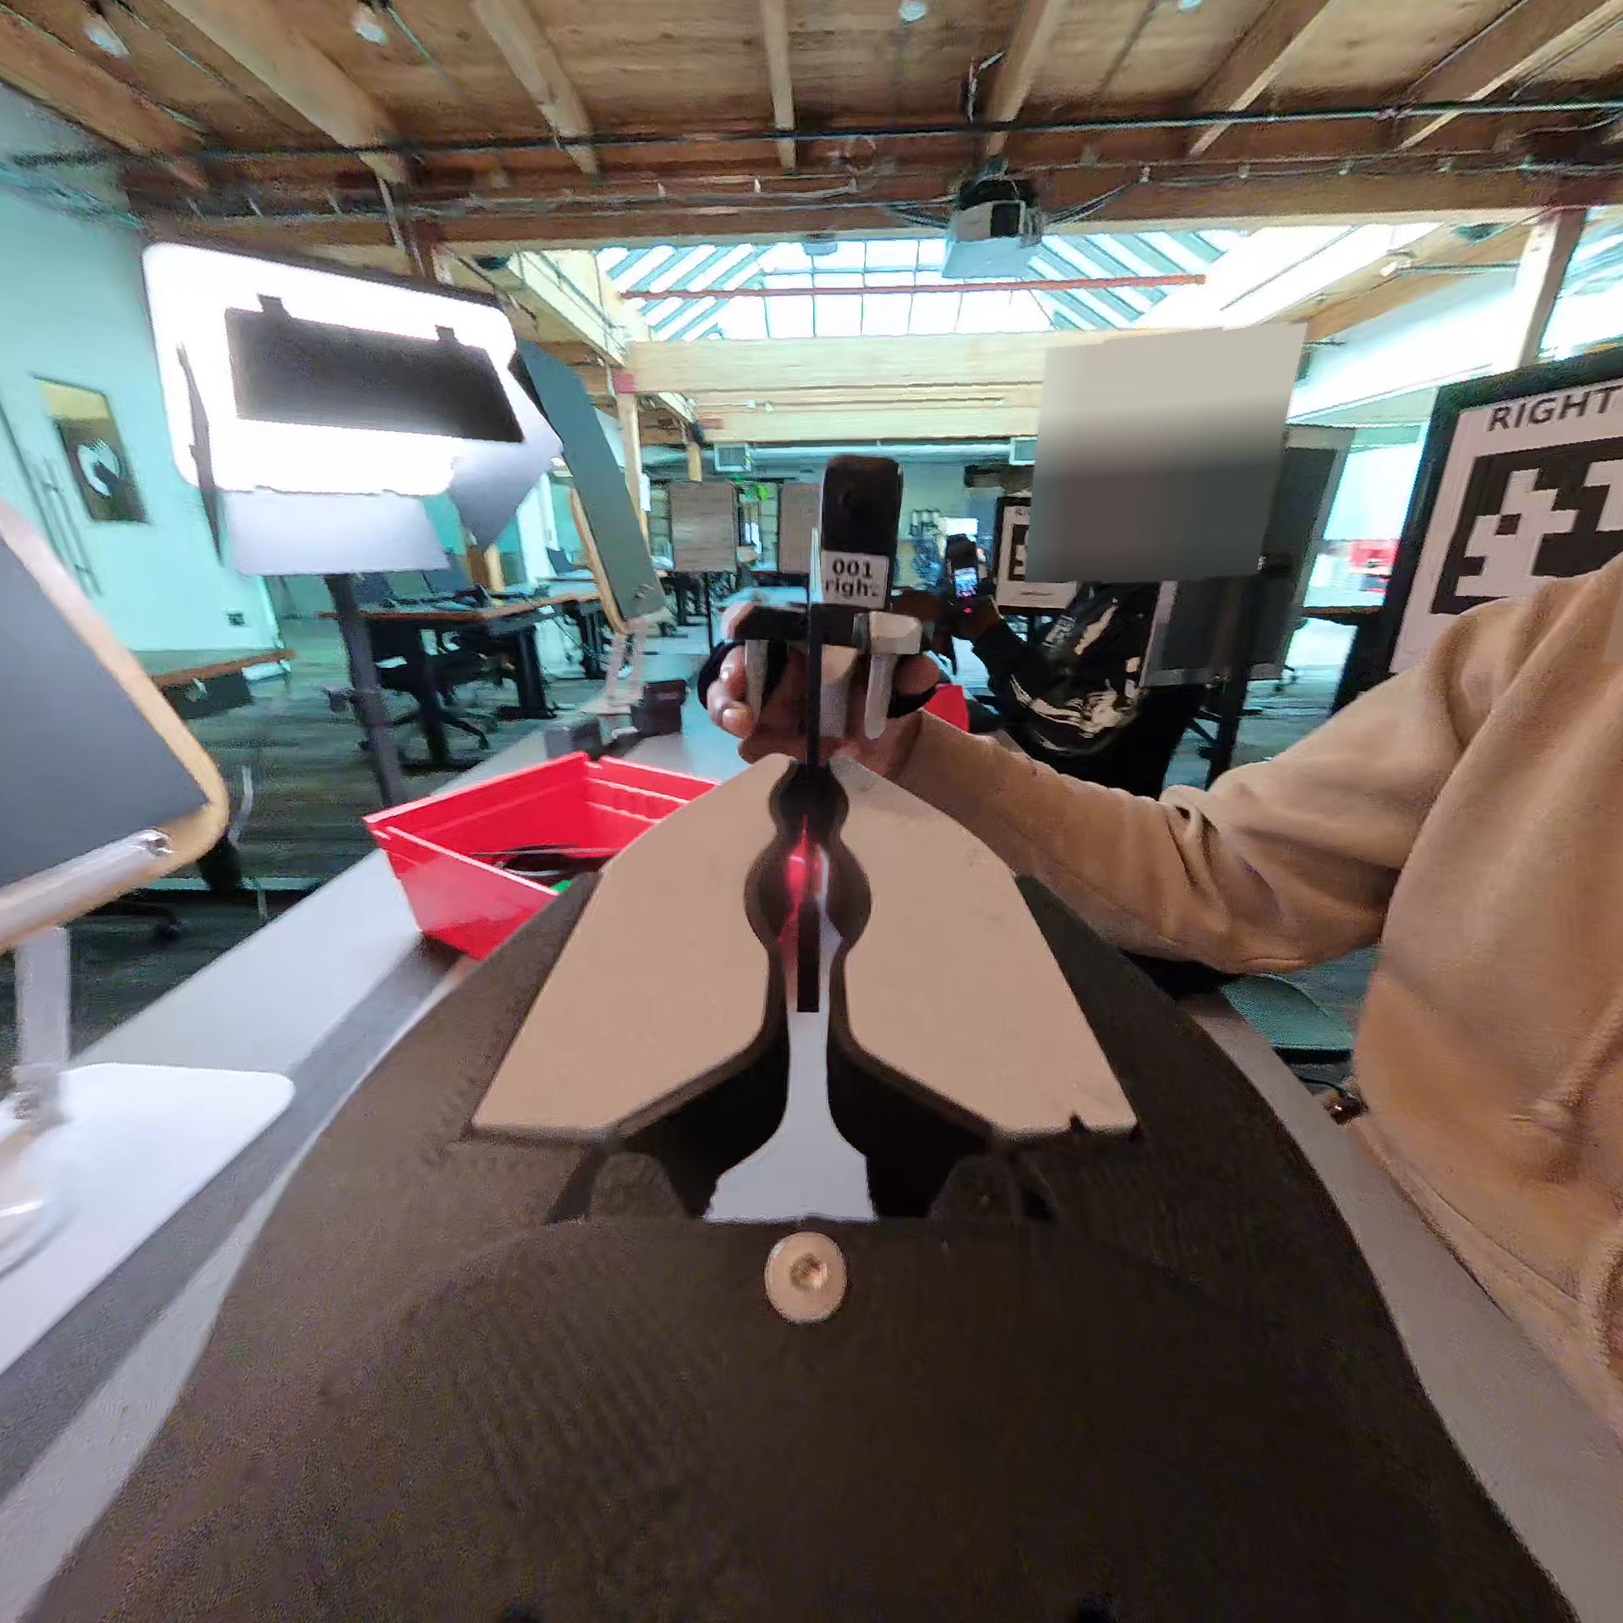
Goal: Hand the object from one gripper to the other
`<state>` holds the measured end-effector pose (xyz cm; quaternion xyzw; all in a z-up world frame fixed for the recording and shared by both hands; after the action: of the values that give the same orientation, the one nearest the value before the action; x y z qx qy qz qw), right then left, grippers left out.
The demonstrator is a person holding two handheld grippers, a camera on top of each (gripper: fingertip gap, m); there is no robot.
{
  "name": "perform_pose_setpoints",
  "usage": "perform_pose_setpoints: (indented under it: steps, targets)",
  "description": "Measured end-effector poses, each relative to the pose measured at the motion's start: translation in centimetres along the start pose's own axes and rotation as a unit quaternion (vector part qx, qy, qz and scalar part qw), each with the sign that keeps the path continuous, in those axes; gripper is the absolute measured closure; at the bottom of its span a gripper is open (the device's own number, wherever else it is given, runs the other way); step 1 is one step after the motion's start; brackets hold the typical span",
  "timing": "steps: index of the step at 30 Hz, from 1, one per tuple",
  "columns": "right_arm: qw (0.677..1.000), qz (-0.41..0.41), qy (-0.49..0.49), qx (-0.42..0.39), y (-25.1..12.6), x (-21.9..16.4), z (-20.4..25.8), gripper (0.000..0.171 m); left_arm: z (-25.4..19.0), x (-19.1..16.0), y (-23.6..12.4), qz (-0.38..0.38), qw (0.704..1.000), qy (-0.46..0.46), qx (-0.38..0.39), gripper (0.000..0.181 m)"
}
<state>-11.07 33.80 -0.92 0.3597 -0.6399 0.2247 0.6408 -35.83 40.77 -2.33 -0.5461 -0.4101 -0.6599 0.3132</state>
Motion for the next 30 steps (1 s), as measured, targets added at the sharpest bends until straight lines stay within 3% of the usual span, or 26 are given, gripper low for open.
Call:
perform_pose_setpoints:
  steps: [2,3,4,7,11,13,16,18,20,23,25,27,30]
  targets:
    - [0.999,0.007,0.003,0.048,1.3,-0.3,1.8,0.130,0.2,-0.9,0.7,0.011,1.000,-0.020,-0.011,0.179]
    - [0.998,0.020,-0.005,0.052,1.8,-0.6,2.4,0.157,0.3,-1.0,0.9,0.007,1.000,-0.026,-0.012,0.179]
    - [0.998,0.040,-0.027,0.039,2.3,-0.8,2.5,0.168,0.5,-0.9,0.7,-0.004,1.000,-0.030,-0.003,0.177]
    - [0.996,0.054,-0.075,0.005,1.9,0.0,2.4,0.169,1.6,-0.7,-0.2,0.017,0.997,-0.027,0.075,0.156]
    - [0.964,0.099,-0.164,-0.184,-2.0,2.1,-1.5,0.169,2.1,0.6,-1.9,0.048,0.986,-0.004,0.160,0.149]
    - [0.913,0.141,-0.211,-0.320,-4.9,2.4,-4.6,0.169,2.1,0.8,-2.3,0.055,0.984,-0.021,0.168,0.149]
    - [0.792,0.250,-0.273,-0.485,-9.2,0.6,-9.4,0.169,2.4,0.8,-2.4,0.048,0.982,-0.029,0.183,0.155]
    - [0.720,0.328,-0.281,-0.543,-11.4,-2.0,-12.1,0.169,2.8,0.5,-2.4,0.057,0.978,-0.030,0.197,0.159]
    - [0.693,0.387,-0.257,-0.551,-12.6,-5.5,-14.0,0.169,3.2,0.1,-2.4,0.069,0.973,-0.016,0.220,0.159]
    - [0.678,0.478,-0.218,-0.515,-13.7,-10.5,-15.2,0.167,3.4,-0.1,-2.5,0.077,0.968,-0.001,0.238,0.163]
    - [0.684,0.519,-0.176,-0.482,-13.9,-12.0,-15.0,0.145,3.5,0.0,-2.8,0.078,0.966,0.003,0.248,0.166]
    - [0.705,0.523,-0.128,-0.461,-13.5,-11.2,-14.1,0.117,3.6,0.3,-3.2,0.080,0.962,0.011,0.260,0.168]
    - [0.751,0.455,-0.132,-0.460,-12.0,-7.2,-12.5,0.113,3.6,0.8,-4.1,0.071,0.957,0.022,0.279,0.173]
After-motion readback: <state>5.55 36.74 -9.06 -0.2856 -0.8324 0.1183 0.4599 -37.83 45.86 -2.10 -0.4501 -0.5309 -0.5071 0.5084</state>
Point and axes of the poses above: each gripper's, where its closed fingertips meet, y out along the fingers, x out of its top, z = x × y across the jaws, the point moved 6 cm from there along -y, back along the fingers, and after that the axes turned 12 degrees about -x, right-handed, at the moved point
